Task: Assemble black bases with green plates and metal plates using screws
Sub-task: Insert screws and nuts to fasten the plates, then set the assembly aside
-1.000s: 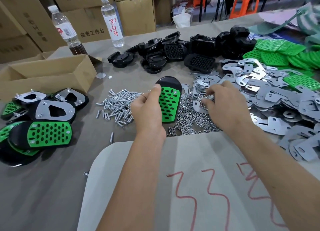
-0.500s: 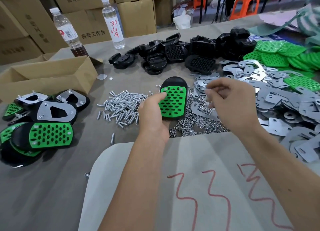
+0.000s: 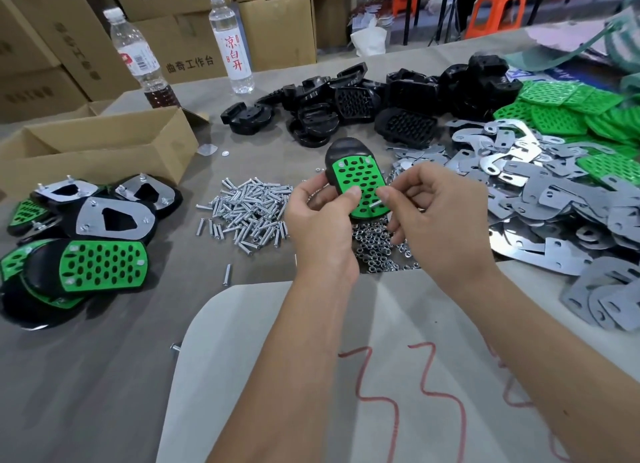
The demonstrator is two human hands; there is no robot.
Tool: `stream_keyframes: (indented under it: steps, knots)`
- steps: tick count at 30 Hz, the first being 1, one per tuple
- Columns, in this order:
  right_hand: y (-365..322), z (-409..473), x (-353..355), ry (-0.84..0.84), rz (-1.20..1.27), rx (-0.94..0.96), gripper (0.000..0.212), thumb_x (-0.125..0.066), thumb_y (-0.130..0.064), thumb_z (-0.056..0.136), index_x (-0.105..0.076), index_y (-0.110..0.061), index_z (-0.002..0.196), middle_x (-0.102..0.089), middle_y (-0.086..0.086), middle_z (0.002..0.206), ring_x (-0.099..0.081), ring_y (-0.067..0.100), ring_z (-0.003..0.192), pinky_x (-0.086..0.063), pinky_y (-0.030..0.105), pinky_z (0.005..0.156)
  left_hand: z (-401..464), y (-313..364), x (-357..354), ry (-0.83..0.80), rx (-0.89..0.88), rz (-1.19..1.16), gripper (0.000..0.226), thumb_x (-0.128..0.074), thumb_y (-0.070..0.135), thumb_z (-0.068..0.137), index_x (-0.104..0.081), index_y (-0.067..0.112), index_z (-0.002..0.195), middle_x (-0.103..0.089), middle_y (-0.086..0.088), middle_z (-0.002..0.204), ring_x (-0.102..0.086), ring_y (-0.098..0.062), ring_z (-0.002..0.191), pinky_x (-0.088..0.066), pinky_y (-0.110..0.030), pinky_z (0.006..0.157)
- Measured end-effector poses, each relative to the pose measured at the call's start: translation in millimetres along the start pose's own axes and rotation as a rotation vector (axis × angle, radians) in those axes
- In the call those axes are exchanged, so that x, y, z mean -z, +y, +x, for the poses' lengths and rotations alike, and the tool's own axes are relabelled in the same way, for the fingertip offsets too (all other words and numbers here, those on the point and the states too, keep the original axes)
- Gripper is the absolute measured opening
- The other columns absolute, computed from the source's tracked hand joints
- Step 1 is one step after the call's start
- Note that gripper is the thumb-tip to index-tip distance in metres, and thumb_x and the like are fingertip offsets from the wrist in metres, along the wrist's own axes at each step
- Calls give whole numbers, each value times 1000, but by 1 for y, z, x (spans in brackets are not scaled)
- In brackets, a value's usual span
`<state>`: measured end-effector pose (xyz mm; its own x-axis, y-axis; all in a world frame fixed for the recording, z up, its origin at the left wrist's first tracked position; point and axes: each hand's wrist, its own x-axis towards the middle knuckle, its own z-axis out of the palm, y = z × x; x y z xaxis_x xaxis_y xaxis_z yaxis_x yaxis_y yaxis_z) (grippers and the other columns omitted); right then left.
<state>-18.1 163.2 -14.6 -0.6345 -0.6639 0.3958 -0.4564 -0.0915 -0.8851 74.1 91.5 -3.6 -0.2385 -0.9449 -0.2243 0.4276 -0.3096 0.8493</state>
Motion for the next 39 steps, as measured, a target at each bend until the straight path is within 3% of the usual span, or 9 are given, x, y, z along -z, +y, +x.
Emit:
stream_keyframes:
  steps: [5,10,15,19,25,27,31,36,39]
  knots:
    - [2,2,1,-16,-148,108,14,-79,-10,90,-68,-8,82,-65,3,62,-66,24,52,-56,48,53,-1,-4,0,22,-101,13,39,-69,-17,85,-63,6,116,-75,-18,109,-75,-36,101,-60,-46,84]
    - [3,-3,-5,-2,-106,14,20,-76,-12,92,-61,-7,79,-64,4,56,-63,22,43,-52,42,44,-3,-10,-3,63,-206,-19,37,-69,-21,81,-65,7,104,-74,-5,91,-74,-9,78,-60,-24,72]
    - [0,-4,-7,27,-214,96,22,-75,-13,92,-60,-9,78,-64,3,60,-64,25,50,-48,38,51,0,-13,-4,55,-275,15,36,-70,-22,79,-66,9,98,-75,1,81,-73,-5,75,-58,-20,68]
    - [2,-5,-8,29,208,-218,23,-75,-9,93,-60,-2,78,-60,7,49,-49,15,32,-36,23,36,-2,-13,-3,35,-354,70,36,-71,-19,80,-67,11,99,-74,-6,91,-73,-10,83,-59,-25,75]
    - [5,-4,-6,-91,85,-94,26,-78,-8,90,-60,-10,72,-62,6,51,-52,18,38,-40,27,42,2,-10,2,33,-372,103,36,-70,-20,79,-68,10,99,-75,-13,96,-74,-18,86,-63,-39,84]
    - [4,-2,-7,-91,0,-101,26,-78,-7,90,-60,-11,70,-63,7,55,-55,26,43,-43,30,44,3,-9,3,1,-414,178,38,-72,-19,77,-68,13,97,-76,-8,93,-74,-17,87,-62,-35,84]
    - [2,-2,-5,-51,451,-441,29,-72,-2,94,-57,-7,69,-55,8,46,-38,12,29,-29,18,34,0,-8,0,-72,-461,303,42,-74,-16,76,-68,22,93,-73,7,87,-71,-7,83,-57,-23,78]
    - [2,2,5,-111,419,-269,24,-81,-15,89,-62,0,83,-57,9,51,-40,13,32,-35,23,36,3,-1,-3,-49,-302,29,36,-68,-22,80,-69,7,101,-76,-15,99,-74,-25,92,-62,-43,87]
    - [1,2,3,-115,489,-369,51,-84,-39,76,-58,-4,101,-59,5,60,-45,13,43,-30,19,35,1,3,-5,-52,-174,-95,34,-65,-23,83,-68,3,104,-74,-21,104,-73,-35,101,-60,-49,94]
